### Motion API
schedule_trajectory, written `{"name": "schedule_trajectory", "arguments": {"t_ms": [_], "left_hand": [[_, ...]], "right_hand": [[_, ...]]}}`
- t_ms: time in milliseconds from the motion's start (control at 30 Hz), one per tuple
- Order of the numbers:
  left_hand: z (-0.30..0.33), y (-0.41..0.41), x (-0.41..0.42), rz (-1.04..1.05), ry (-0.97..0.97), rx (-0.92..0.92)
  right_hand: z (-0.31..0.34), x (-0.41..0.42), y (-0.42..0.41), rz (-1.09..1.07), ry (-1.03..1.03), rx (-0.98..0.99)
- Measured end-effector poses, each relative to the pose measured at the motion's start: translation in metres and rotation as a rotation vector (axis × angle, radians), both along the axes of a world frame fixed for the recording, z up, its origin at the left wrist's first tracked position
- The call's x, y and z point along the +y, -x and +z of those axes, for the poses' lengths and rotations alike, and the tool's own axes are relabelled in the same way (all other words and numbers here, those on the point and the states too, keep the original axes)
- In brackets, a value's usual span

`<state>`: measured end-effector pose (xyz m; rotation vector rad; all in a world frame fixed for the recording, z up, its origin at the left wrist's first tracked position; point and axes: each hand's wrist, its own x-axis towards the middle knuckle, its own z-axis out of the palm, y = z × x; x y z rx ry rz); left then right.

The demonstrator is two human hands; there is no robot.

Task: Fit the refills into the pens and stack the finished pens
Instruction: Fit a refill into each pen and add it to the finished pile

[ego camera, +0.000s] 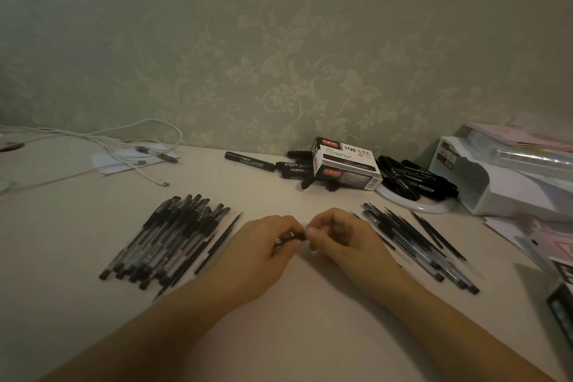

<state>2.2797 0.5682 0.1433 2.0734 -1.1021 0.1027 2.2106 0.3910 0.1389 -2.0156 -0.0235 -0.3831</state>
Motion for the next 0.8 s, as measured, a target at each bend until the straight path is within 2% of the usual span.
{"name": "schedule_trajectory", "arguments": {"t_ms": [233, 433, 533, 800], "left_hand": [[0.003, 0.002, -0.0004, -0.011, -0.002, -0.029], [0.0009, -0.0009, 0.0004, 0.022, 0.011, -0.026], [0.0006, -0.0018, 0.0011, 0.023, 0.02, -0.014], [0.0068, -0.0012, 0.0021, 0.005, 0.041, -0.134]], "right_hand": [[-0.0016, -0.0005, -0.0011, -0.004, 0.079, 0.0], [-0.0029, 0.0005, -0.0029, 0.009, 0.033, 0.001], [-0.0051, -0.0036, -0.003, 0.042, 0.085, 0.011], [-0.0032, -0.0027, -0.0052, 0.034, 0.132, 0.004]]}}
